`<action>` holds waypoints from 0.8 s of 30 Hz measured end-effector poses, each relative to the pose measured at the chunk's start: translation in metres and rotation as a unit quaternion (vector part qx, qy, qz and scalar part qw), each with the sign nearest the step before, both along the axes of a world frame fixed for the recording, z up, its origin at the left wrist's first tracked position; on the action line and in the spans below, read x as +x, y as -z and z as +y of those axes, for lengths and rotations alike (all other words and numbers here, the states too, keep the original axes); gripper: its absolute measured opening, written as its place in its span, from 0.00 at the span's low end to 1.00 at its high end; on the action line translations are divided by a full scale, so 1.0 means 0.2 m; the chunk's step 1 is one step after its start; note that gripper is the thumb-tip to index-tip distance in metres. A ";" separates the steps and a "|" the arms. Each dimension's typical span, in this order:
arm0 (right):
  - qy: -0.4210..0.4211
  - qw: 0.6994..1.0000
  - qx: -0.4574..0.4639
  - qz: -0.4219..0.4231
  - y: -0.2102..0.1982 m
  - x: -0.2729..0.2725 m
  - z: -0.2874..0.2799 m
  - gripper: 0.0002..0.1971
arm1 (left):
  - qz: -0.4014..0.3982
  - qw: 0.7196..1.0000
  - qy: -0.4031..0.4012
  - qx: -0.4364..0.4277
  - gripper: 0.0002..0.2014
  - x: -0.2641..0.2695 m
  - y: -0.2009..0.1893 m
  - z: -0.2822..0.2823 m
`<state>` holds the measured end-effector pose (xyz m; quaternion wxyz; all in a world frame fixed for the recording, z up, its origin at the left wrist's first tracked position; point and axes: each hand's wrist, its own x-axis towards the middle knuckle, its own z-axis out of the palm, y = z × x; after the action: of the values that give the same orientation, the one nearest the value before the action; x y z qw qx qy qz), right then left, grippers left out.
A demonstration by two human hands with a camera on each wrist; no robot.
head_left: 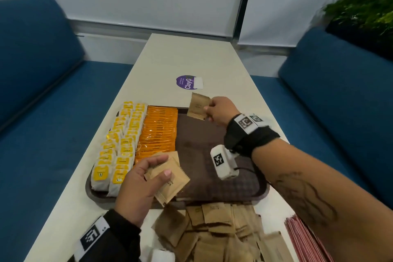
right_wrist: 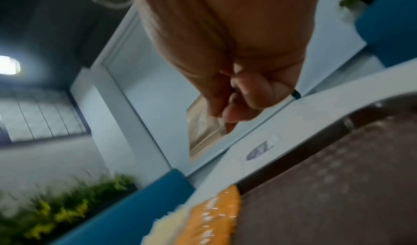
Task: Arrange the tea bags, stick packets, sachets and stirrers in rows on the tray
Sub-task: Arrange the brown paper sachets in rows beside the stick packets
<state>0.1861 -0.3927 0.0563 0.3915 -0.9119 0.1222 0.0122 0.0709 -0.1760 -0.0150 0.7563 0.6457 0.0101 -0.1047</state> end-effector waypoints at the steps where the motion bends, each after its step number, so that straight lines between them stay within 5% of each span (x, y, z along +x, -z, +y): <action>1: -0.015 0.999 -0.042 0.022 0.04 0.10 -0.01 0.12 | 0.002 1.000 -0.005 -0.005 0.14 0.03 0.00 0.00; 5: -0.025 0.991 -0.096 0.086 0.20 0.35 0.00 0.15 | 0.026 0.999 0.004 -0.024 0.14 0.08 -0.01 0.00; 9: 0.007 0.992 0.039 0.121 0.31 0.43 -0.01 0.14 | 0.051 0.998 0.014 -0.030 0.14 0.08 -0.01 0.01; 13: 0.026 0.989 0.072 0.129 0.34 0.45 0.02 0.18 | 0.067 0.998 0.005 -0.015 0.13 0.08 0.00 0.03; 16: 0.078 0.985 0.046 0.149 0.33 0.46 0.04 0.16 | 0.072 0.997 0.001 -0.008 0.13 0.06 0.01 0.03; 20: -0.029 0.978 -0.155 0.137 0.33 0.49 0.07 0.19 | 0.062 0.998 -0.001 0.007 0.14 0.05 0.02 0.03; 24: -0.082 0.968 -0.159 0.178 0.33 0.49 0.09 0.18 | 0.058 0.998 -0.003 0.007 0.14 0.04 0.02 0.03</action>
<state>0.2842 -0.3752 -0.0100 0.2108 -0.9525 0.1156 0.1868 0.0791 -0.1707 -0.0200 0.7504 0.6437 0.0565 -0.1393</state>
